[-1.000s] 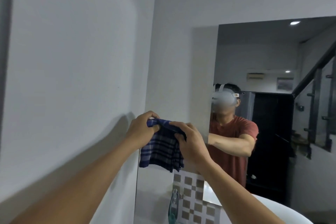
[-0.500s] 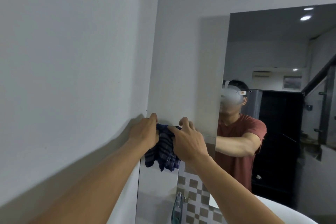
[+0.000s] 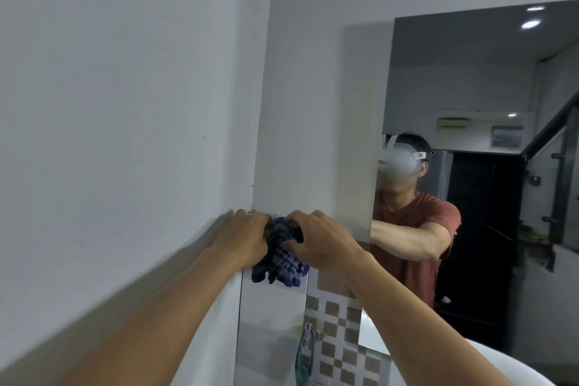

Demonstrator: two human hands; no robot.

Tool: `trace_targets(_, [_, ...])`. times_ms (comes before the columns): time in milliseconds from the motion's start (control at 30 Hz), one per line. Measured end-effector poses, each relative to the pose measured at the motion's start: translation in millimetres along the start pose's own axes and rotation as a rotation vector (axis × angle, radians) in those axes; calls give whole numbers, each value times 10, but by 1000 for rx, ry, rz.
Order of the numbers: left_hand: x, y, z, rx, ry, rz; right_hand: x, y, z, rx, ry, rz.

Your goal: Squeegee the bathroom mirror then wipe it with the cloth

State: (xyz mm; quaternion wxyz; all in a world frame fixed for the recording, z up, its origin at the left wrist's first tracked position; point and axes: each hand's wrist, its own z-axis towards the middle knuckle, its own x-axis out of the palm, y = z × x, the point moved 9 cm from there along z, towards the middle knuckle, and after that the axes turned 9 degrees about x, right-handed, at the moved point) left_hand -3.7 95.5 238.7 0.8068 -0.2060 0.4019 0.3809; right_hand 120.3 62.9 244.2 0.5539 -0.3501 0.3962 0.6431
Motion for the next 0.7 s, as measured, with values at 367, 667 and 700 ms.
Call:
trace_targets(367, [81, 31, -79, 14, -86, -144, 111, -35, -200, 10, -65, 98])
trace_targets(667, [-110, -21, -350, 31, -359, -205, -89, -77, -478, -7, -181, 194])
trace_targets(700, [-171, -44, -422, 33, -421, -251, -130, -104, -509, 4, -197, 214])
